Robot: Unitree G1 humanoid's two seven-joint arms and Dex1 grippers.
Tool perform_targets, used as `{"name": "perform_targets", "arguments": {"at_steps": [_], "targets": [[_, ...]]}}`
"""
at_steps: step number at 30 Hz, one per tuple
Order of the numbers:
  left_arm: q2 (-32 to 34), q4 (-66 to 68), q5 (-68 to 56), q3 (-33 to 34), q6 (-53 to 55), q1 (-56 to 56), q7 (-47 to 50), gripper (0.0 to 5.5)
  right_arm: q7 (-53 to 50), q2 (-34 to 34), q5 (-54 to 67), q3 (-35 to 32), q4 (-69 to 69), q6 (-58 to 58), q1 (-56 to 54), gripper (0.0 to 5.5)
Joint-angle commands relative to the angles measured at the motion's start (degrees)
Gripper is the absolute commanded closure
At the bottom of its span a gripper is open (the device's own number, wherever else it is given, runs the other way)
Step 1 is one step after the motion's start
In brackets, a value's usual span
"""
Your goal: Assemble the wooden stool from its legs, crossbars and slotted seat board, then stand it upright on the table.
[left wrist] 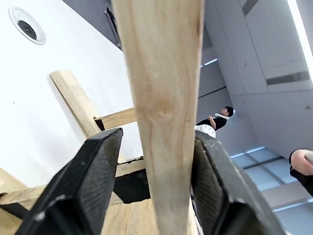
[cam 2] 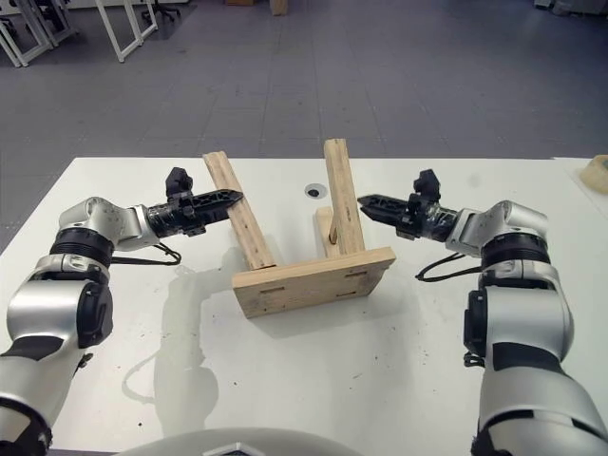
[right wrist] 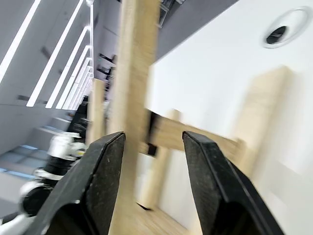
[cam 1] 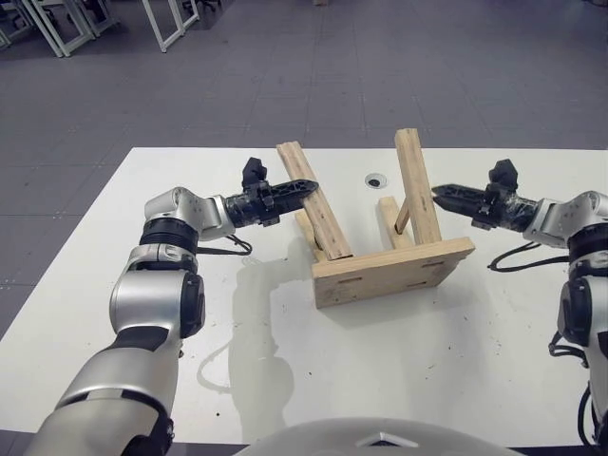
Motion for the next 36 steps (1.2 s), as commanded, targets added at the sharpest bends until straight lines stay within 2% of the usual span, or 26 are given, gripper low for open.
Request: {"name": "perform_targets", "arguments": {"at_steps": [1, 4, 8, 11, 14, 16, 18, 21, 24, 30, 36], "targets": [[3.5, 3.5, -0.9, 7.0, 0.4, -2.1, 2.7, 3.20, 3.4, -0.8, -1.1, -2.1, -1.3, -0.1, -0.1, 3.36], [4.0, 3.0, -1.1, 9.7, 2.7, -3.2, 1.9, 3.20, 5.2, -1.6, -0.2, -4.9, -3.9, 1.0, 0.3, 3.36], [5.4, 0.1, 1.5, 8.6, 2.6, -2.6, 0.2, 3.20, 6.2, -1.7, -0.5, -5.6, -12.0, 1.7, 3.7, 3.36], [8.0, -15.5, 3.2, 3.1, -0.5, 4.5, -6.7, 3.20, 4.4, -2.6, -0.4, -7.3, -24.4, -1.6, 10.8, 3.36], [10.1, -29.4, -0.4, 5.0, 1.0, 11.9, -9.4, 3.20, 2.3, -2.7, 0.5, -9.2, -35.7, -3.6, 18.5, 3.36], [10.4, -31.7, -1.2, 6.3, 1.3, 13.2, -8.3, 3.20, 1.6, -2.8, 1.1, -9.9, -40.4, -3.4, 22.4, 3.36], [10.2, -31.7, -1.9, 6.7, 2.4, 13.0, -7.1, 3.20, 0.8, -2.9, 1.8, -10.1, -42.6, -2.9, 24.3, 3.36], [9.0, -30.1, -2.2, 6.5, 6.1, 12.6, -4.8, 2.89, 0.5, -2.6, 2.9, -9.3, -45.5, -1.7, 26.1, 3.34], [8.4, -25.3, -0.7, 7.7, 5.8, 12.1, -0.6, 2.12, 0.3, -2.5, 3.7, -9.1, -47.0, -1.1, 27.3, 3.34], [8.6, -11.2, -0.6, 15.5, -2.5, 7.5, 9.7, 2.12, 0.2, -2.8, 4.6, -8.1, -49.5, -0.5, 29.3, 3.34], [9.4, -7.7, -4.2, 23.3, -5.5, 2.9, 13.2, 2.12, 0.5, -3.1, 4.3, -7.4, -49.3, -1.5, 30.5, 3.34]]}}
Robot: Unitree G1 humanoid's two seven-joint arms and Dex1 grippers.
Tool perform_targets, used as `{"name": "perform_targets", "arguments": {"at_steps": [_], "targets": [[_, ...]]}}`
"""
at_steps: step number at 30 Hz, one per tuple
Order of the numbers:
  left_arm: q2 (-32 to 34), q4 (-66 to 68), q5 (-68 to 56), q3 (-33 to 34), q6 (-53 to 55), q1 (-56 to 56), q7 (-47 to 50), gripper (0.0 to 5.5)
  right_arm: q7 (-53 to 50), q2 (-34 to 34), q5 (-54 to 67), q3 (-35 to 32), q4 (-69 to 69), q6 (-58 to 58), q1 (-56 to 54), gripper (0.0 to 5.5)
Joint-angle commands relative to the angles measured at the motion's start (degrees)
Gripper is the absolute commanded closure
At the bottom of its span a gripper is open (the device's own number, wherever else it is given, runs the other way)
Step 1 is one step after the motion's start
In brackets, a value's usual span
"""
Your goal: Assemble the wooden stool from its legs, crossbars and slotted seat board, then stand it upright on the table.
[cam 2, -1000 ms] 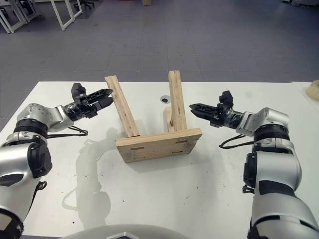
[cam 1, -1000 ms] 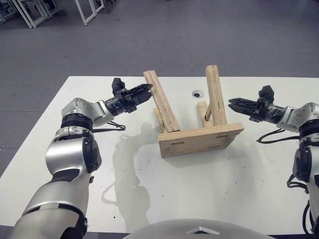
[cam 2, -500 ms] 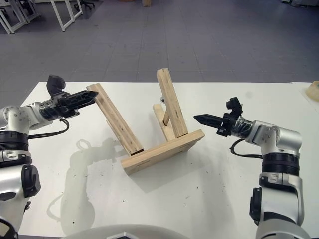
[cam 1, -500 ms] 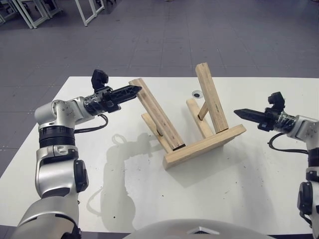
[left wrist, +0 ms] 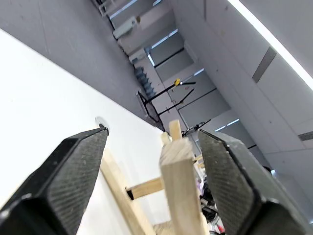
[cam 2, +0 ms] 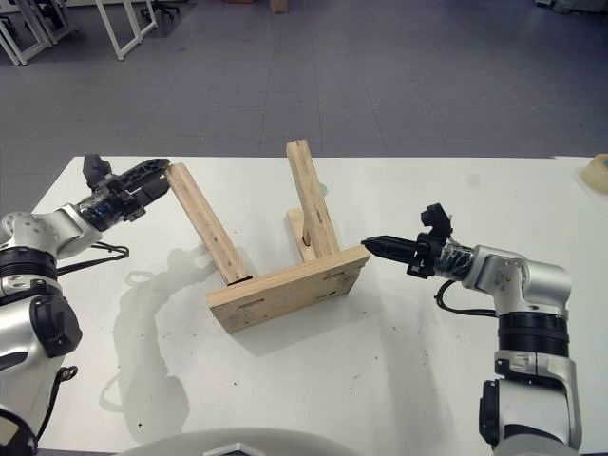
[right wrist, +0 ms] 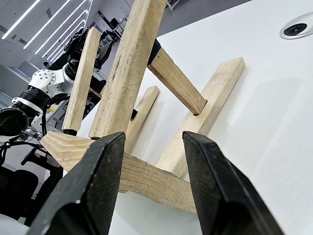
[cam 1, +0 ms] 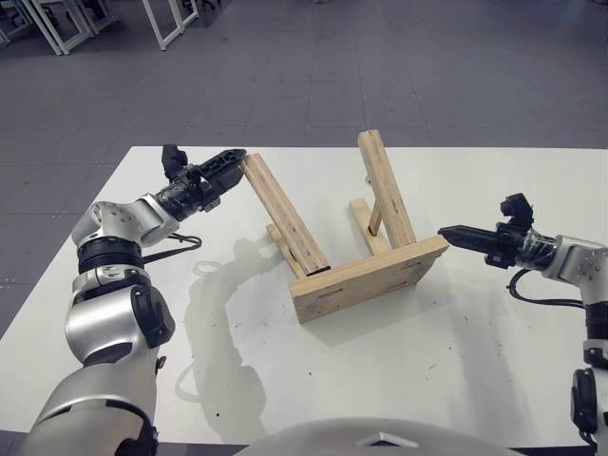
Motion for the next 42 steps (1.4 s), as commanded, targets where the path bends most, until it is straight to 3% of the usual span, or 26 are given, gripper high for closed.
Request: {"name": "perform_targets", "arguments": {"at_steps": [1, 6, 13, 17, 21, 28, 32, 40, 42], "targets": [[1.8, 1.6, -1.3, 3.5, -2.3, -4.7, 2.4, 2.12, -0.2, -1.1, 0.2, 0.8, -0.5, -0.3, 0.5, 3.34], [4.7, -4.4, 3.1, 0.9, -12.5, 0.1, -0.8, 2.12, 0.0, -2.1, -2.3, 1.1, -1.6, -7.4, 1.7, 3.34], [11.8, -52.3, 5.4, -9.7, -19.8, 37.4, -18.6, 2.12, 6.6, -9.3, -8.1, 3.5, -3.7, -22.9, 6.4, 3.34], [14.2, -64.6, 5.6, -11.9, -21.6, 46.3, -21.5, 2.12, 10.1, -11.7, -10.9, 6.6, -6.2, -27.4, 7.3, 3.34], [15.2, -73.3, 5.1, -14.5, -21.9, 51.6, -20.7, 2.06, 10.5, -10.7, -13.4, 10.5, -7.8, -30.4, 4.8, 2.53], [15.0, -80.7, 4.5, -18.5, -20.3, 55.5, -17.0, 2.06, 9.0, -6.1, -19.6, 17.4, -1.7, -37.1, -0.5, 2.34], [11.0, -79.0, 8.9, -23.9, -22.5, 53.4, -10.6, 2.06, 10.3, -3.8, -20.7, 19.1, 2.1, -40.4, -3.5, 2.34], [5.4, -73.5, 12.7, -28.3, -26.2, 49.0, -3.9, 2.06, 13.5, -4.1, -19.2, 20.3, -6.2, -40.7, 0.3, 2.34], [6.1, -70.8, 13.3, -28.4, -27.4, 48.0, -4.7, 2.06, 13.4, -4.6, -18.7, 20.0, -8.8, -40.1, 2.5, 2.70]]}}
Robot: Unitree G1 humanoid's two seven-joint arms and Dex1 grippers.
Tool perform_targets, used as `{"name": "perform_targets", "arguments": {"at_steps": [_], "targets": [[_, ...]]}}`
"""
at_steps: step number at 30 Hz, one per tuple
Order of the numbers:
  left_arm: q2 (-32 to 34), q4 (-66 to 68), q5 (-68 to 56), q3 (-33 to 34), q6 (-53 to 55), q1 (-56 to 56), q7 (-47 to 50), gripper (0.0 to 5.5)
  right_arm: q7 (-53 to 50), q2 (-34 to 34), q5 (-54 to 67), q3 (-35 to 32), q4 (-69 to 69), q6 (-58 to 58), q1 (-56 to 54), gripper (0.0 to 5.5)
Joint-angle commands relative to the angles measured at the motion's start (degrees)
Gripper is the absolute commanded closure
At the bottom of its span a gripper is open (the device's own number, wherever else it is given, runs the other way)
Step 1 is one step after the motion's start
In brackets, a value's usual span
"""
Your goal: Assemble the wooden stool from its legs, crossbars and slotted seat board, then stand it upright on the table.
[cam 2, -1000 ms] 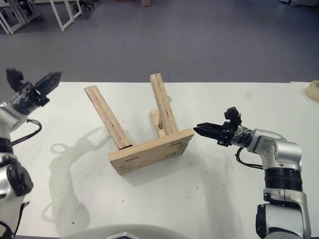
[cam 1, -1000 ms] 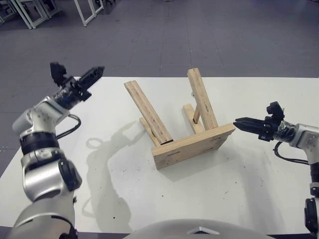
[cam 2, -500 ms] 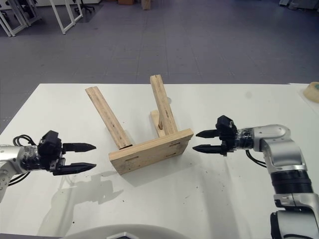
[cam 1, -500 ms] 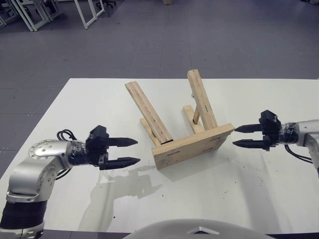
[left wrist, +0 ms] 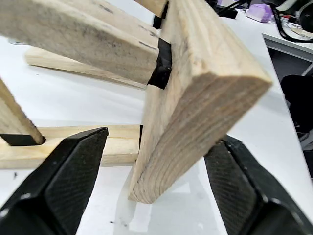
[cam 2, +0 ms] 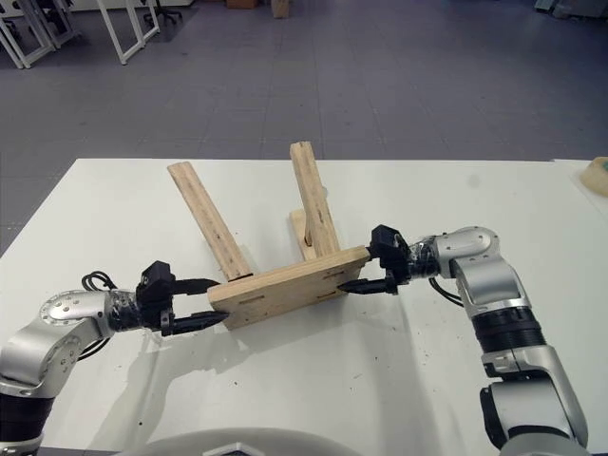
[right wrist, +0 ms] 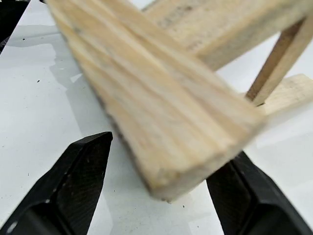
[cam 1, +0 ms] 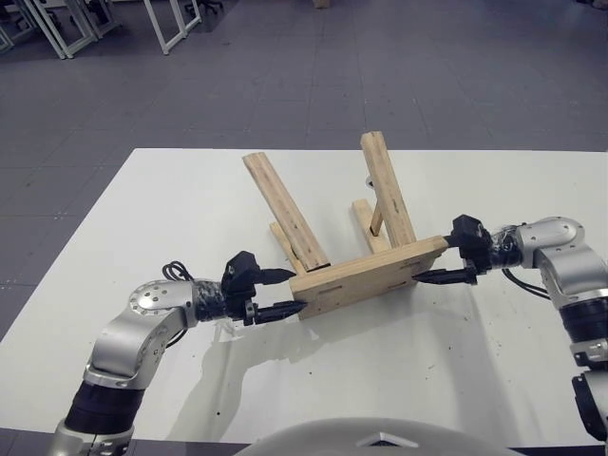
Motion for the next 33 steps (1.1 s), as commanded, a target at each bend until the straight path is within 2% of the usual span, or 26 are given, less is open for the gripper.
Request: {"name": "perform_targets", "arguments": {"at_steps": [1, 6, 9, 12, 16, 18, 19, 21, 23, 25, 29, 32, 33], "targets": [[1.0, 4.9, 1.9, -0.3, -2.4, -2.9, -0.8, 2.06, 0.4, -1.7, 1.1, -0.1, -4.7, 1.5, 3.7, 2.94], [0.6, 12.9, 1.7, -3.3, -4.6, -8.3, -7.1, 2.99, -2.5, 0.5, 1.2, 0.2, -5.4, 1.9, 6.9, 4.01], [0.8, 16.3, -0.6, -5.1, -2.4, -11.1, -12.8, 3.48, -3.9, 2.3, 2.0, -0.3, -4.5, 2.6, 6.9, 4.07], [2.3, 16.4, -4.6, -5.3, 2.5, -12.7, -19.3, 3.65, -2.9, 2.3, 6.6, -2.9, -6.5, 6.6, 7.0, 4.07], [3.8, 15.0, -19.8, 1.8, 17.8, -22.6, -23.3, 3.73, -2.0, 1.2, 25.7, -12.5, -13.6, 25.2, 2.8, 4.07], [1.5, 18.1, -29.3, 7.4, 27.8, -31.1, -18.5, 3.96, -7.1, 3.0, 37.5, -19.0, -12.5, 37.3, -2.2, 4.07], [-0.1, 20.2, -32.4, 9.3, 32.3, -34.6, -15.2, 4.00, -12.8, 5.1, 43.7, -22.4, -10.6, 43.2, -5.0, 4.07], [-5.7, 28.5, -37.3, 13.9, 41.4, -42.3, -2.7, 4.00, -33.3, 11.8, 58.9, -28.0, -6.0, 49.5, -11.5, 4.15], [-10.1, 37.8, -40.3, 18.7, 47.2, -48.9, 7.5, 4.00, -53.2, 17.0, 71.0, -30.2, -3.2, 48.5, -16.0, 4.15], [-12.0, 47.3, -40.1, 22.3, 50.2, -54.7, 14.1, 3.66, -70.2, 20.7, 79.2, -29.6, -2.9, 44.4, -18.2, 4.16], [-11.4, 72.0, -37.4, 29.2, 50.4, -64.3, 27.5, 2.89, -101.4, 26.4, 91.5, -29.5, -2.2, 33.2, -18.8, 4.16], [-11.6, 84.6, -38.3, 33.8, 44.4, -68.2, 38.4, 2.42, -116.8, 28.0, 95.0, -31.4, 1.3, 27.1, -19.3, 4.16], [-12.1, 87.3, -38.5, 35.1, 41.7, -69.4, 42.5, 2.24, -119.4, 27.5, 95.5, -31.9, 3.3, 26.4, -20.0, 3.82]]}}
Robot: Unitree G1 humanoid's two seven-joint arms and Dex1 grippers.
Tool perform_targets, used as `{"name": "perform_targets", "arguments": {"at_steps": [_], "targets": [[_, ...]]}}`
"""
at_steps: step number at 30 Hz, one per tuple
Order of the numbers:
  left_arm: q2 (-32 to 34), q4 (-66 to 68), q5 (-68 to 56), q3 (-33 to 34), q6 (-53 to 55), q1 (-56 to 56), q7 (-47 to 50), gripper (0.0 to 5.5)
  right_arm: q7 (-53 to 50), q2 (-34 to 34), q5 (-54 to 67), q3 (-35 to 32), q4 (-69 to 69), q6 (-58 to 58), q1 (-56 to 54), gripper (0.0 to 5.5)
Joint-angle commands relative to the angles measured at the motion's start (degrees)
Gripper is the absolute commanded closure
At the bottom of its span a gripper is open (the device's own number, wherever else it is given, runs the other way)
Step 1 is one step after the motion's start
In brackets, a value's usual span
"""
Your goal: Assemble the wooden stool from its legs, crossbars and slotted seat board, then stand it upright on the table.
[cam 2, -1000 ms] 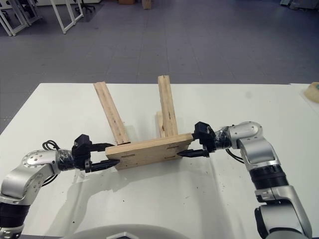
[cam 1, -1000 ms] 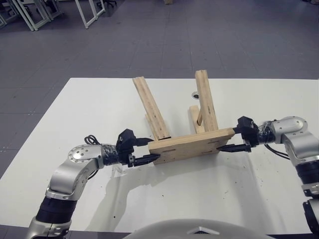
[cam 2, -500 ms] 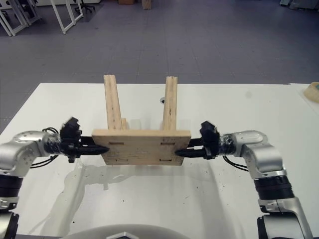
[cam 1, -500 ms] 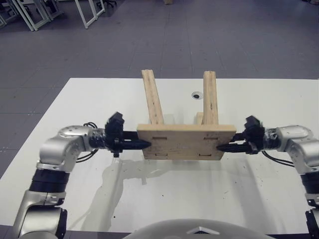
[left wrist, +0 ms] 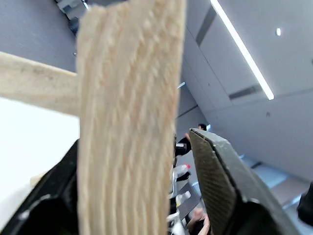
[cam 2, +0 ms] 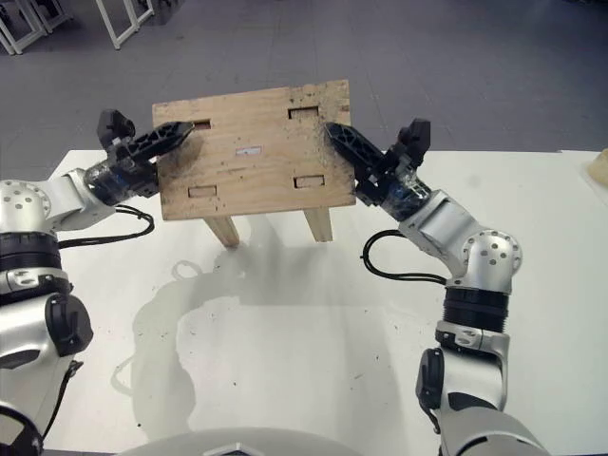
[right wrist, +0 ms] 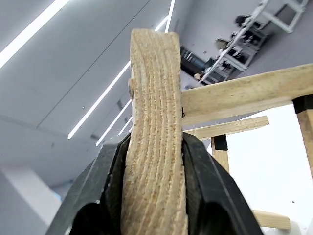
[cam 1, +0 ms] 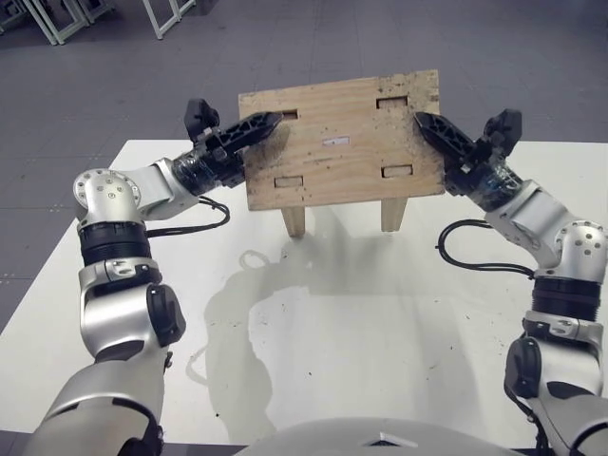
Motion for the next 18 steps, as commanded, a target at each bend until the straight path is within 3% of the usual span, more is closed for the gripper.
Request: {"name": "perform_targets", "arguments": {"at_steps": [1, 6, 11, 18], "targets": [[-3.8, 28.7, -3.7, 12.0, -7.3, -16.7, 27.9, 2.12, -41.8, 4.8, 13.2, -5.0, 7.6, -14.4, -10.6, 3.70], [-7.8, 34.2, -4.2, 17.8, -18.2, -19.7, 44.1, 2.03, -36.2, -4.3, 5.4, -5.8, 31.2, -5.0, -19.7, 2.65], [-5.7, 32.8, -3.8, 22.2, -16.5, -19.1, 46.0, 2.03, -23.6, -8.0, -2.4, -7.5, 43.7, 3.7, -23.5, 2.60], [-4.2, 28.2, -4.3, 27.7, -14.2, -16.3, 42.2, 2.03, -5.5, -10.9, -8.7, -15.0, 42.7, 6.2, -22.7, 2.60]]}}
